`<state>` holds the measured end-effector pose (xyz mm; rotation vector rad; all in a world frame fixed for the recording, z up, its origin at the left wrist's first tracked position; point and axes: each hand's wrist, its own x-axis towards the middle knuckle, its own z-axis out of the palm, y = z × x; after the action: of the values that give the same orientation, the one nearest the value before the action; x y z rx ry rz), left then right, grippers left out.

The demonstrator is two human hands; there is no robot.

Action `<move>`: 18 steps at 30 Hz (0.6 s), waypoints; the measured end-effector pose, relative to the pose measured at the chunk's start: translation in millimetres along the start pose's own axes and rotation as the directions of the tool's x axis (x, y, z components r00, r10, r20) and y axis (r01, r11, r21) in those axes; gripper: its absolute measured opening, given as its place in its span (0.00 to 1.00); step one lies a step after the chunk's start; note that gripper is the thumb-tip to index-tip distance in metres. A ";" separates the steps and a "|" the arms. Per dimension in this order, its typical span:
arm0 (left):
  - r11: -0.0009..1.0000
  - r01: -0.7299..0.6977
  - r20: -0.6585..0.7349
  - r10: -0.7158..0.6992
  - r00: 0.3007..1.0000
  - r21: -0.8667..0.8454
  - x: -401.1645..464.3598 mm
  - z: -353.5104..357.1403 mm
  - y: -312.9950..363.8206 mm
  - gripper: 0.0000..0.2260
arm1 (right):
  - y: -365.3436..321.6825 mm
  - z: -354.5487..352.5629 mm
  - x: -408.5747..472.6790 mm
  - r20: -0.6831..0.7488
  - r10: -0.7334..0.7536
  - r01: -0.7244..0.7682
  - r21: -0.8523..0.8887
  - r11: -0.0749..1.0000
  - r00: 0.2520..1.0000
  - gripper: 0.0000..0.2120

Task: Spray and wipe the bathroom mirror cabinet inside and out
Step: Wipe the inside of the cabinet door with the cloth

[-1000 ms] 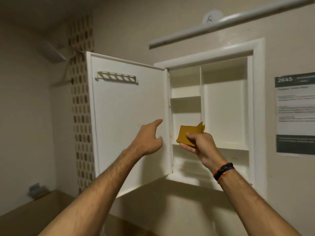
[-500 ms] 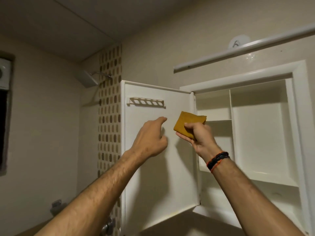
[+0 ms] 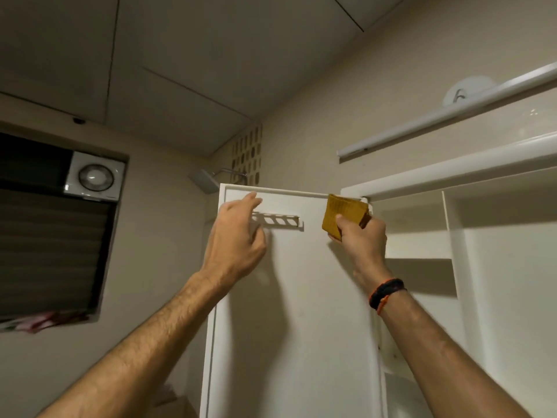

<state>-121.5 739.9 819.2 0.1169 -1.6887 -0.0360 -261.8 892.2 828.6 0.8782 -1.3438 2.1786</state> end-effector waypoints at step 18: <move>0.990 0.077 -0.186 -0.098 0.978 -0.115 13.3 1.5 -27.1 0.15 | 33.5 -3.1 69.0 0.370 -0.524 0.619 -0.641 0.454 0.767 0.33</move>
<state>-123.0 711.5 829.7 0.1107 -1.4857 -0.1768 -333.0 882.6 855.5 0.9307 -1.5015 0.9084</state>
